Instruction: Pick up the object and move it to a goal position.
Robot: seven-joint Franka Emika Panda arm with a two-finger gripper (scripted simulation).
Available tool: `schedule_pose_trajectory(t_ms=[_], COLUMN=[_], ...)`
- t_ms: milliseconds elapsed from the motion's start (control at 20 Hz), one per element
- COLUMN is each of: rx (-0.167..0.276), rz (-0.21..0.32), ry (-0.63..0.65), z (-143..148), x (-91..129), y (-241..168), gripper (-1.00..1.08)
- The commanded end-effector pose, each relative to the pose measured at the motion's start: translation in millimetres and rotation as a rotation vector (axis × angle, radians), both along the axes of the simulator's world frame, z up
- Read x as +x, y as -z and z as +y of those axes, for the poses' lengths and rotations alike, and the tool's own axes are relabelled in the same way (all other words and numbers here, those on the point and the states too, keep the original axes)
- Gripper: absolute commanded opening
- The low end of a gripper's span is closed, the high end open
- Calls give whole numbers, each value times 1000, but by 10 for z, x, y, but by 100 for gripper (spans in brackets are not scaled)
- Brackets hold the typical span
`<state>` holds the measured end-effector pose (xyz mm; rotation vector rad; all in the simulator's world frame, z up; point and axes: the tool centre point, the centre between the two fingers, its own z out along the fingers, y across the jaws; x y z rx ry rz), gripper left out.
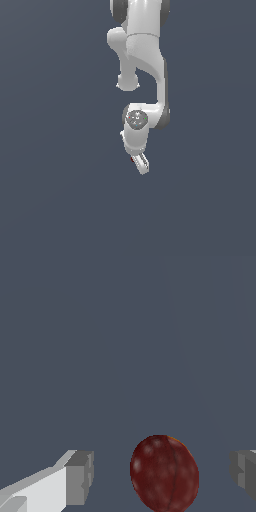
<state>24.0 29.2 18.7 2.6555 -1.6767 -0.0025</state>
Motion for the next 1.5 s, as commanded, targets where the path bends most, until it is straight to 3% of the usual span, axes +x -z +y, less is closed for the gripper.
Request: schedule_pose_trajectory(t_ms=[0, 50, 750, 1450], rx=[0, 0, 0, 0], rz=[-2, -2, -2, -2], ry=[0, 0, 0, 0], z=[1, 1, 36, 469], x=[12, 12, 37, 369], y=[19, 19, 15, -21], gripper=[100, -100, -100, -100])
